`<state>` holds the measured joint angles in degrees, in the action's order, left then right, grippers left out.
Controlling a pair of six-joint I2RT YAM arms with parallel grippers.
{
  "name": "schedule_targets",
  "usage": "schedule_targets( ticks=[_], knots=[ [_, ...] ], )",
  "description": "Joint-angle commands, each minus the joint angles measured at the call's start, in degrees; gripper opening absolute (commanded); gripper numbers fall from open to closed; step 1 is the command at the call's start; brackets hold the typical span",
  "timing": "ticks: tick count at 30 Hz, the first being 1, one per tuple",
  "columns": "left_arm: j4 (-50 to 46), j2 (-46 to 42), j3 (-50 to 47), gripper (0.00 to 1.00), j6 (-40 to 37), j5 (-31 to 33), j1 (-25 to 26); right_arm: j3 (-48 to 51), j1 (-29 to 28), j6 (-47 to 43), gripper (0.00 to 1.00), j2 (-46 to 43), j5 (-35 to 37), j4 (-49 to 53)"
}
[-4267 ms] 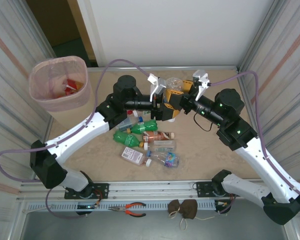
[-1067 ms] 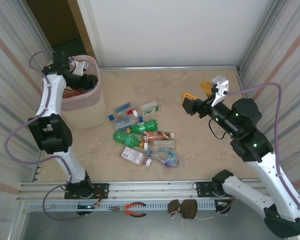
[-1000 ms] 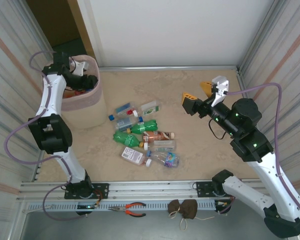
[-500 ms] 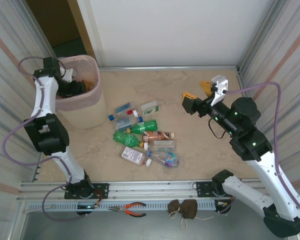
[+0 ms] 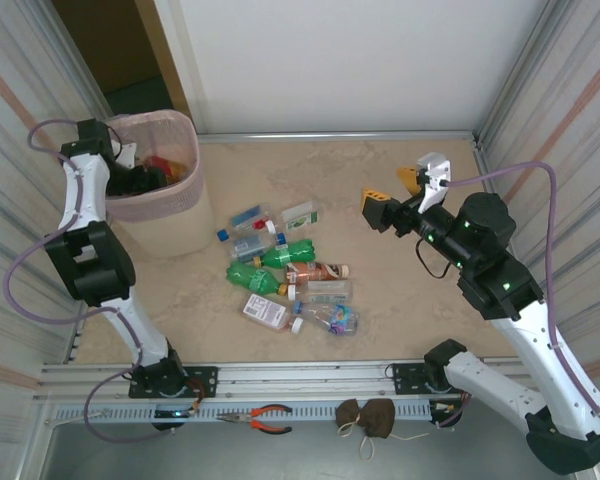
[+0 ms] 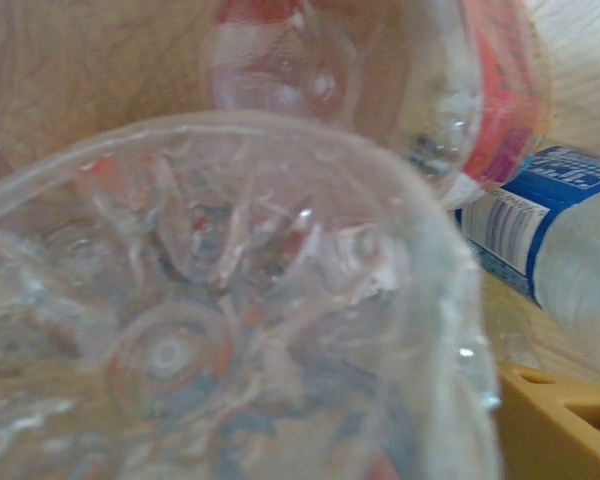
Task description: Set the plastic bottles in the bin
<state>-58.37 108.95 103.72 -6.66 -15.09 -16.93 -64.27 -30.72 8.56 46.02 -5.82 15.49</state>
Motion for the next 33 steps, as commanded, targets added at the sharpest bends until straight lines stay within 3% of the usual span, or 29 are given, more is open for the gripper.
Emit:
schedule_targets(
  ticks=[1,15,21,26,33],
  knots=[
    [1.47,-1.84,0.62,0.87,0.13,-4.47,0.0,-1.81,0.29,1.77,0.85,0.78,0.43,2.69],
    [6.96,-14.67,-0.36,0.85,0.98,-15.07,0.99,-1.57,0.23,4.37,0.85,2.52,-0.95,4.37],
    [8.06,-19.03,1.74,0.82,-0.41,-16.37,4.67,-1.96,0.31,3.97,0.85,2.36,-0.42,4.54],
    [10.06,-21.42,3.25,0.79,-2.16,-15.52,10.93,-2.35,0.31,3.48,0.85,2.08,0.1,5.03],
    [13.5,-21.86,3.48,0.78,-6.78,-8.6,25.29,-2.31,0.31,3.49,0.85,0.53,1.64,5.62]
  ],
)
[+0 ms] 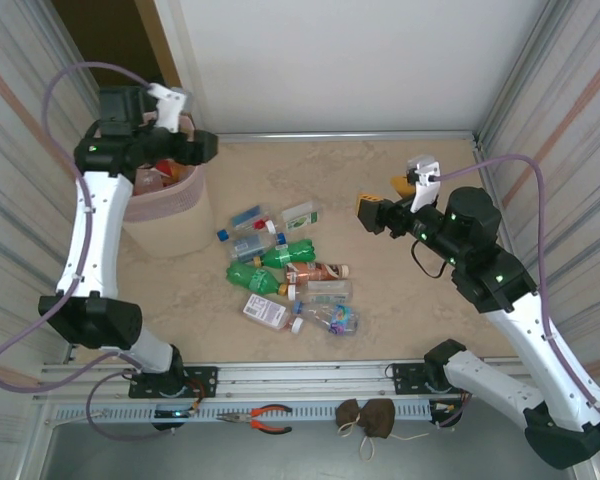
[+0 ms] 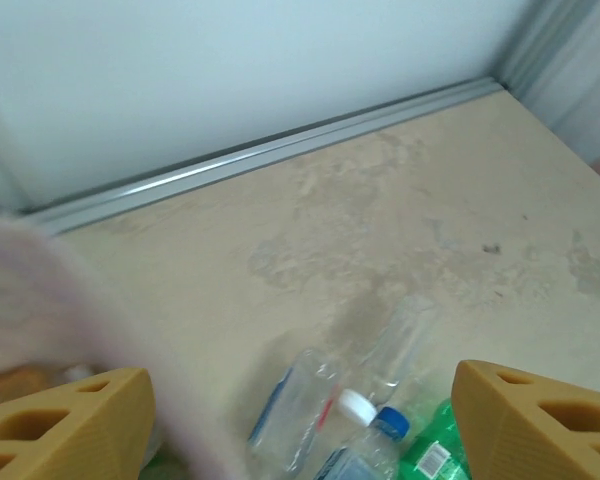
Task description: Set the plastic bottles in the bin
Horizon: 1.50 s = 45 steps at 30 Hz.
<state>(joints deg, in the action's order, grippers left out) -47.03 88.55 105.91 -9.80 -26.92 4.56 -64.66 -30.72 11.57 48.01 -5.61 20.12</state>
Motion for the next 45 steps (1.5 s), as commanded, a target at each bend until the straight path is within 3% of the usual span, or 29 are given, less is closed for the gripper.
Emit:
schedule_targets(
  ticks=[1,10,16,27,37,45],
  knots=[
    [2.83,-1.1,1.15,0.77,-4.14,4.32,6.06,-1.94,0.33,0.47,0.85,-1.68,1.68,1.1],
    [5.19,7.91,0.99,0.74,-9.57,10.12,20.48,-2.44,0.4,0.38,0.84,-3.42,2.85,2.8],
    [3.34,18.2,3.27,0.74,-14.89,15.17,25.3,-3.01,0.4,0.38,0.84,-4.48,3.6,4.63],
    [0.1,33.31,6.36,0.76,-18.41,18.47,25.94,-3.1,0.4,0.55,0.84,-4.81,4.69,6.11],
    [2.07,40.56,7.12,0.79,-17.54,16.95,26.12,-3.1,0.4,0.91,0.84,-4.15,5.04,6.32],
    [4.0,42.04,6.19,0.63,-17.35,17.08,26.33,-2.72,0.4,0.6,0.84,-4.22,5.43,6.52]
  ],
)
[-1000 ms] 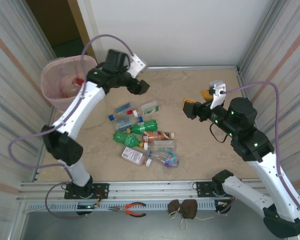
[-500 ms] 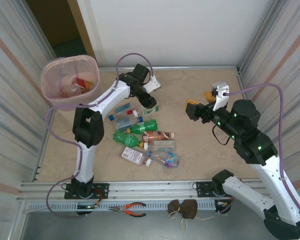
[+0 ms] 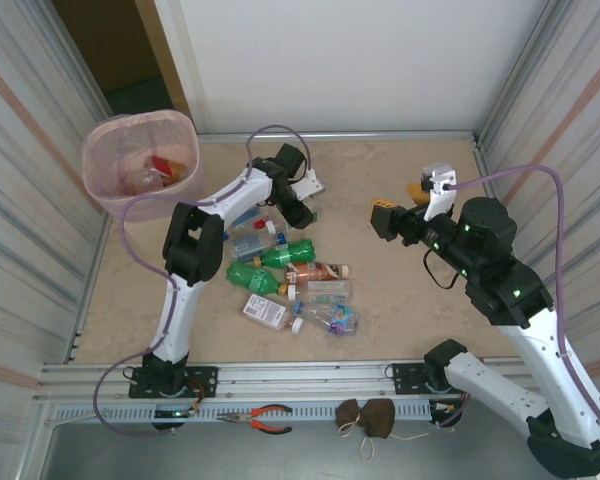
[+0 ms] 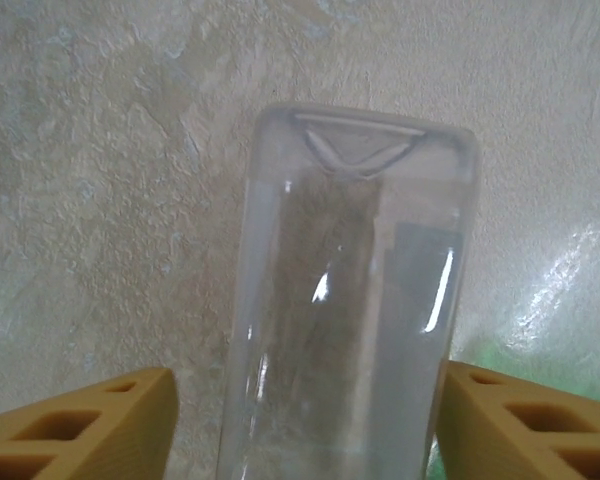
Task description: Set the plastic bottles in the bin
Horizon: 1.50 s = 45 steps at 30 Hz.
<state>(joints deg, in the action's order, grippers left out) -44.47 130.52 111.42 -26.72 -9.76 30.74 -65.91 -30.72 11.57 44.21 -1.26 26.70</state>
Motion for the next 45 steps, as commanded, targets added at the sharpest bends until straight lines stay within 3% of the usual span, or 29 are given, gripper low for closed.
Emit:
schedule_targets(
  ticks=[1,6,13,24,45],
  knots=[
    [1.47,0.16,0.69,0.61,-0.43,-0.07,0.17,-1.43,0.4,0.56,0.84,-0.43,1.13,-0.07],
    [1.53,0.45,0.65,0.49,-0.51,-0.09,0.18,-1.35,0.4,0.47,0.84,-0.52,1.08,-0.08],
    [1.4,-0.18,1.22,0.41,-0.11,-0.67,0.13,-1.34,0.39,0.38,0.84,-0.7,1.17,-0.09],
    [4.17,-6.78,3.45,0.41,4.1,-2.91,0.17,-1.59,0.4,0.29,0.84,-1.31,1.34,0.25],
    [11.57,-33.16,3.24,0.4,13.26,-5.27,-1.48,-1.76,0.4,0.2,0.84,-1.52,0.69,-0.9]
  ],
)
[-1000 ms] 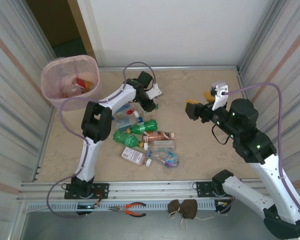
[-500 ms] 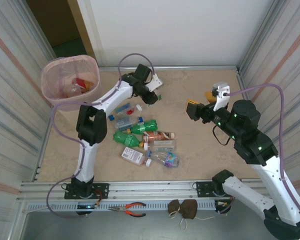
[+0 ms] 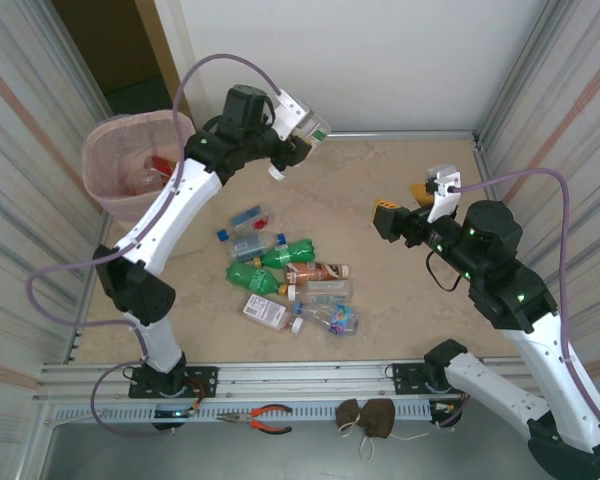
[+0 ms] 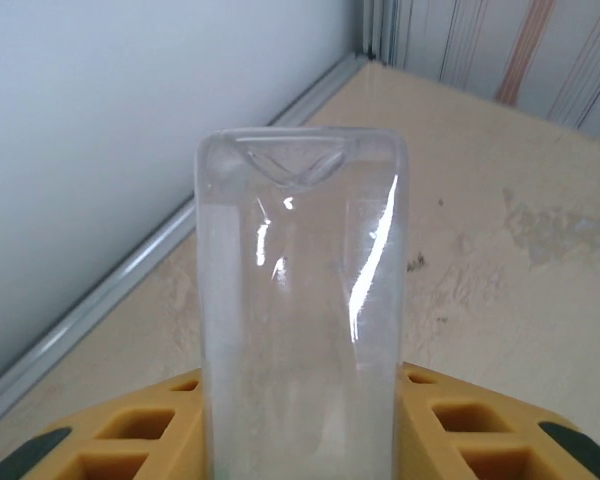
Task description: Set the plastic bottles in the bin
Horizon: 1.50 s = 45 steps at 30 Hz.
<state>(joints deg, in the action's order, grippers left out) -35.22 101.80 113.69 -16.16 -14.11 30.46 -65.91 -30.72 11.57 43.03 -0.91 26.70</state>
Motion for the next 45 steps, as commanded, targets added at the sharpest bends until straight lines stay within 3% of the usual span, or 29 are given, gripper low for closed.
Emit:
schedule_targets(
  ticks=[1,8,16,26,35,45],
  knots=[
    [2.46,-5.54,1.01,0.39,3.26,-0.92,-1.75,-1.76,0.4,0.2,0.84,-0.31,0.33,-1.02],
    [2.54,-13.69,-0.68,0.35,8.35,-1.15,-9.15,-1.73,0.38,0.2,0.84,0.3,-0.51,-2.07],
    [1.02,-20.86,-5.04,0.36,16.27,-2.42,-23.4,-1.77,0.4,0.2,0.84,1.69,-1.84,-3.1],
    [-0.86,-21.74,-12.53,0.36,26.28,-14.86,-42.44,-1.41,0.4,0.47,0.84,2.72,-2.81,-4.25],
    [4.72,-16.44,-20.45,0.36,32.73,-22.71,-44.53,-1.33,0.35,0.99,0.84,2.83,-2.9,-4.29],
    [14.03,-12.93,-31.98,0.37,44.96,-22.81,-44.5,-1.16,0.4,0.82,0.84,2.06,-2.01,-3.29]
  ],
)
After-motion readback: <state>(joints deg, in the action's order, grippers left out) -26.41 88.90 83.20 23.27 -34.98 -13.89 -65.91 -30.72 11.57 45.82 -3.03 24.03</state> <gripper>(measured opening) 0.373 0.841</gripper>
